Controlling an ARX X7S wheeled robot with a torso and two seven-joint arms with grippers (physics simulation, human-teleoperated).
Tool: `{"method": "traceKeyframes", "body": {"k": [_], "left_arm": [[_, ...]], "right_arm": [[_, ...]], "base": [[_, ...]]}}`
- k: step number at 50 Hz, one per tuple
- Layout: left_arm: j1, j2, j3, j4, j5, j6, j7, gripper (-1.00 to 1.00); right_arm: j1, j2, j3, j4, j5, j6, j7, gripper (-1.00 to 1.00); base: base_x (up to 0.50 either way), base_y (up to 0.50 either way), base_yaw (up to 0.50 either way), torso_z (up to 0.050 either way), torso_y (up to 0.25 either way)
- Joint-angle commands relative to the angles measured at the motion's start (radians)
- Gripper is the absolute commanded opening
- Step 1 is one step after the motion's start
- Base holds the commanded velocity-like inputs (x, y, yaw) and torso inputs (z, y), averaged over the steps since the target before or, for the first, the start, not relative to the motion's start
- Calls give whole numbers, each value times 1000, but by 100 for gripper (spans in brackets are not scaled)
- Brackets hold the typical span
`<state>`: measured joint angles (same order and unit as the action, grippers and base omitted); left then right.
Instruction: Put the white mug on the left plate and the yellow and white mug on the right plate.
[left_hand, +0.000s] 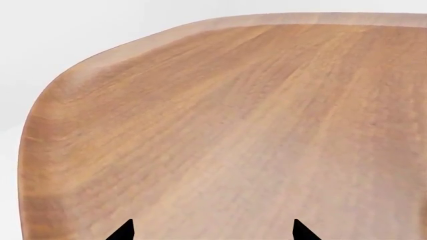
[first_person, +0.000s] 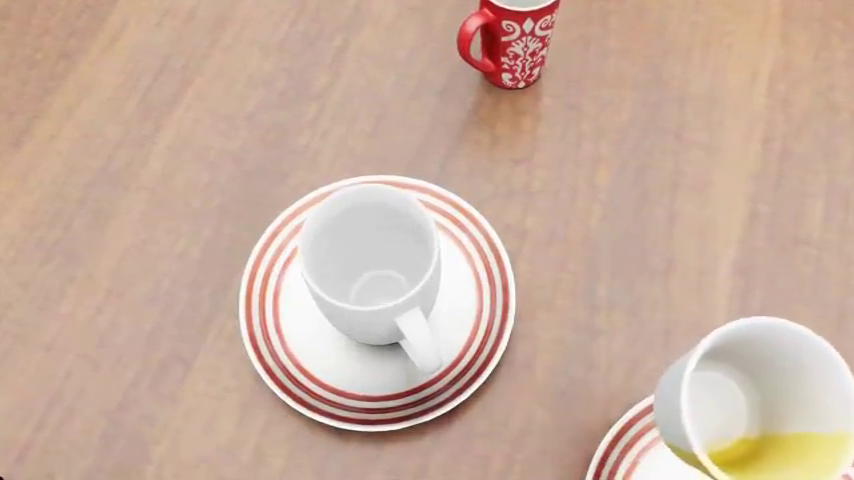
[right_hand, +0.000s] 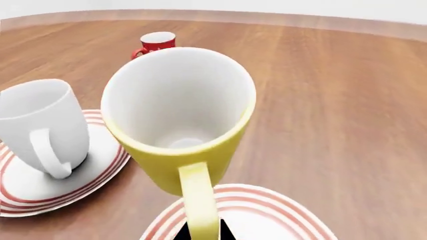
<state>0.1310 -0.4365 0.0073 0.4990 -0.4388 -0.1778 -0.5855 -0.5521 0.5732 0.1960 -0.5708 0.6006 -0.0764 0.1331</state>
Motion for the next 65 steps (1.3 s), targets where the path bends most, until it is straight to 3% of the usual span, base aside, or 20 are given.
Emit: {"method": "traceKeyframes", "body": {"k": [1,21,49,65], "left_arm": [[5,10,-28,-19,11,35,47,100],[-2,8,-22,-30,12,41,49,100],[6,3,-16,-27,14,39,44,100],[-1,2,-11,-33,14,37,42,100]], "right_arm": [[-112,-45,47,25,-99,-64,-21,-100],[-209,-108,99,67,-113,-125,-58,-100],[-30,-136,18,320,-109,-125,-142,-100],[8,-140,-13,354,-115,-115,-155,-100]], "base": [[0,0,0,0,0],[0,0,0,0,0],[0,0,0,0,0],[0,0,0,0,1]]}}
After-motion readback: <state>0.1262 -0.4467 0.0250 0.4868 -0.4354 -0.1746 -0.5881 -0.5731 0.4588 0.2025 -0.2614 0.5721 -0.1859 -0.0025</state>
